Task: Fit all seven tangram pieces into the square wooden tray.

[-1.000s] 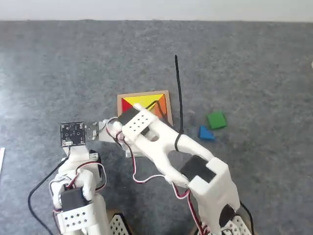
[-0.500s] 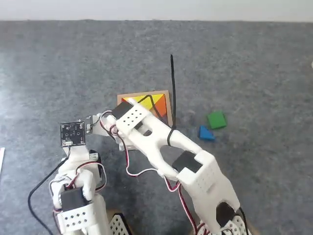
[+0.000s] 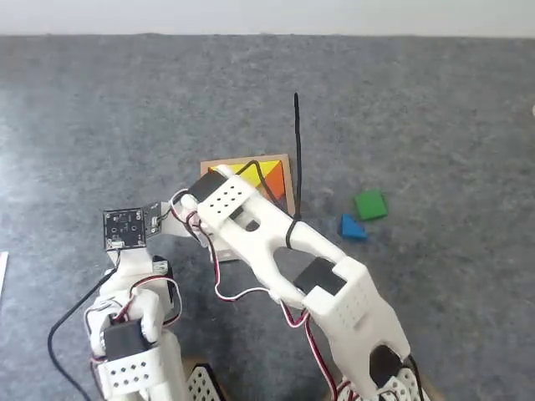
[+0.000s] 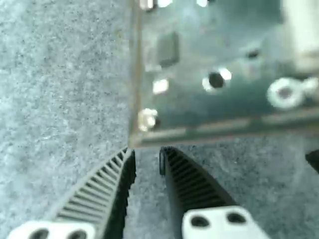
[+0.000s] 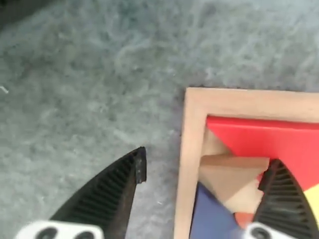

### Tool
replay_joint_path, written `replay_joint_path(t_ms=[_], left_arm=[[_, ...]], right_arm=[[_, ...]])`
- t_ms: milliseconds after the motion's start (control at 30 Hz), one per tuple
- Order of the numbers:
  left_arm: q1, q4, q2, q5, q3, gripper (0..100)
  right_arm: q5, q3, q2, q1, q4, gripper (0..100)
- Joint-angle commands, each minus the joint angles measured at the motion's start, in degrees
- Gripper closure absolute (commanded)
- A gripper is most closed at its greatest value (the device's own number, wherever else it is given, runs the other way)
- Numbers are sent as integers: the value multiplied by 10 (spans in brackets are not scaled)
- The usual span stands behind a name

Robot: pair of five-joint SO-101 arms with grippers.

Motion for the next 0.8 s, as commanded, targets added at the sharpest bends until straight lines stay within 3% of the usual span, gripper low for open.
replay_joint_path(t_ms=[0, 167, 767], left_arm=[[-4, 2, -11, -1, -7, 920], [-4, 2, -11, -1, -7, 920], [-4, 2, -11, -1, -7, 920]], right_arm=[[6, -10, -44, -2, 25, 750], [6, 12, -64, -5, 28, 893], [25, 91, -157, 13, 27, 895]])
